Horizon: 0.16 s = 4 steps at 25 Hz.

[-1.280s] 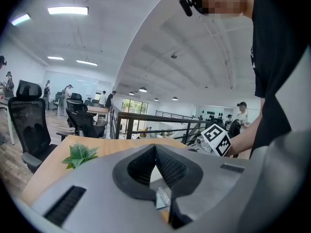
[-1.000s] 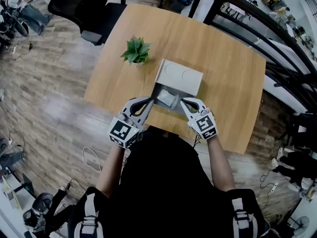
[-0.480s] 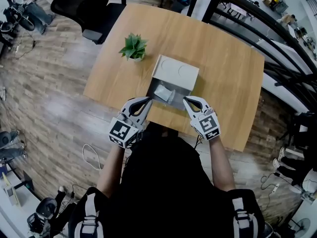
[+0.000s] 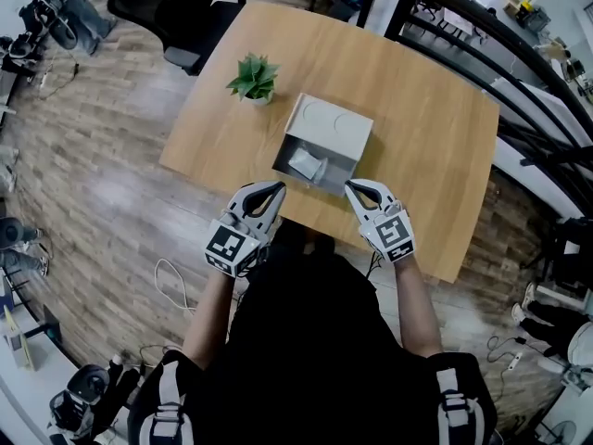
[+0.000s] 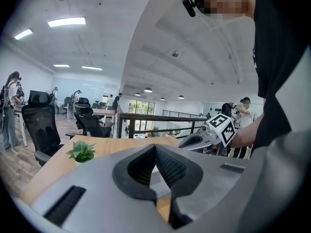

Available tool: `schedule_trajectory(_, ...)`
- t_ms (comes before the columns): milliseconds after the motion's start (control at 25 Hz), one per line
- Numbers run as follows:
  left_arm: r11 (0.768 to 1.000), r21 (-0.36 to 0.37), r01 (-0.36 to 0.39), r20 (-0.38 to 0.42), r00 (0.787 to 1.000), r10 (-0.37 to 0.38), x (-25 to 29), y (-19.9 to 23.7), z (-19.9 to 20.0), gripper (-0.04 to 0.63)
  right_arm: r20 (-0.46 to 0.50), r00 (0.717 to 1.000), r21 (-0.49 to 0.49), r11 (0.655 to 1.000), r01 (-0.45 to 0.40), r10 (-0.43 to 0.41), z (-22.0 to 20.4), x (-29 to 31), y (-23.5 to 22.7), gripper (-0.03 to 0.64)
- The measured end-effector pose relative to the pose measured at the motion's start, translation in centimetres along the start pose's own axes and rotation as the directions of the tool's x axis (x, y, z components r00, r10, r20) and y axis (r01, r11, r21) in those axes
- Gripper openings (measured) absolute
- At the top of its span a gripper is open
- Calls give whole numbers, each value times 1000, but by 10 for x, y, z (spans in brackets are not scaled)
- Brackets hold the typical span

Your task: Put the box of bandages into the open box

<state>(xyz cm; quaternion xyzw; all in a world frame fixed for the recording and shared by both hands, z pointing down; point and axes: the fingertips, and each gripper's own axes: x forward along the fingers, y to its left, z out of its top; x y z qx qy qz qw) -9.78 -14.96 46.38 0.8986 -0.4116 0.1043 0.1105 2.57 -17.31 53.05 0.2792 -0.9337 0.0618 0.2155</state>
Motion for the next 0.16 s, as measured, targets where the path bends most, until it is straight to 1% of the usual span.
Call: schedule_trajectory(160, 1000, -3, -11, -5, 1000, 10, -4, -15, -3, 23, 4, 1000, -6, 1000, -9, 9, -4, -11, 4, 23)
